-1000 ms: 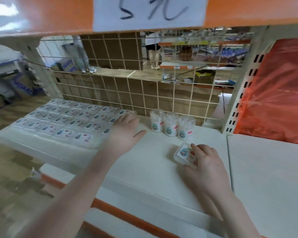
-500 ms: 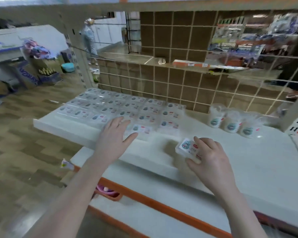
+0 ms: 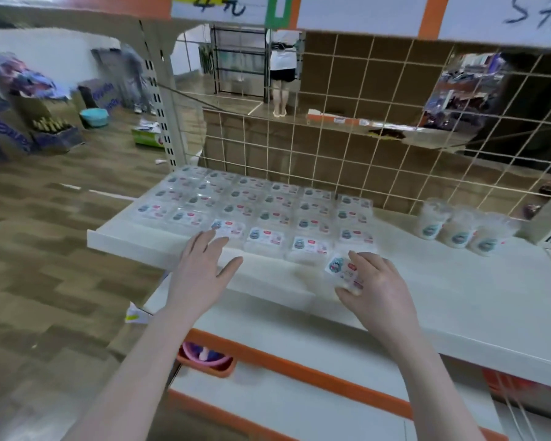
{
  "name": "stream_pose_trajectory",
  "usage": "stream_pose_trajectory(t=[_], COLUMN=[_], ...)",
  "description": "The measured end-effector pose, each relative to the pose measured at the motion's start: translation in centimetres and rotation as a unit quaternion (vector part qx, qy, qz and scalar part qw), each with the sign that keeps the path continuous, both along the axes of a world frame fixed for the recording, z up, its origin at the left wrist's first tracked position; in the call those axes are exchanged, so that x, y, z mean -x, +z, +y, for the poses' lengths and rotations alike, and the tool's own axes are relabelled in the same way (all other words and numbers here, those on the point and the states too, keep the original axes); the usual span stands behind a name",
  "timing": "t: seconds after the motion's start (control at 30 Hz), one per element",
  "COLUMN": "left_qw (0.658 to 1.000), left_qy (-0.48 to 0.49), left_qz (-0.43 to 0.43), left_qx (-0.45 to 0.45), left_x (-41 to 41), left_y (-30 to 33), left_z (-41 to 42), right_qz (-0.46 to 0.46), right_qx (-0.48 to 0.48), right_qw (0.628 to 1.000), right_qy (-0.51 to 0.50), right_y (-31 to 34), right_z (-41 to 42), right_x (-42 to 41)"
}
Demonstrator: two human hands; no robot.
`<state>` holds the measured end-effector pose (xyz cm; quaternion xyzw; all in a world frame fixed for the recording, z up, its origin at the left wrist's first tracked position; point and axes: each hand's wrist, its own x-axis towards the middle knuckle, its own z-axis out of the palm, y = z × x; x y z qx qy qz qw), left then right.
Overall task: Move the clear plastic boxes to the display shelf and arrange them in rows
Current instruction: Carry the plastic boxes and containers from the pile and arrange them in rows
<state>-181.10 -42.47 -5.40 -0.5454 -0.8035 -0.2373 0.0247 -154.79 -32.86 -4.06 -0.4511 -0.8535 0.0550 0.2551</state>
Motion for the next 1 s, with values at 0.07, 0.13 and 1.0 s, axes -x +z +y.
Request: stream_pose_trajectory(t=[0.07,0.13,1.0], left_qw=[1.0,1.0,0.999], left_qy=[-0.003,-0.003,0.007], left_qz=[-0.005,-0.005,0.027], left_qx=[-0.01,-0.017,-0.016], left_x=[-0.1,-0.5,-1.4], left_y=[-0.9,-1.5,-4.3], left_z=[0.6,1.2,3.1], right_qz=[-0.012,-0.02,-0.001], right_qx=[0.004,0.006,0.033], right_qw=[1.0,1.0,0.998], right_qy=[-0.001,0.0,0.045], right_y=[-0.1,-0.3,-2.1], right_z=[0.5,1.1,5.4], right_x=[0.0,-0.2,-2.8])
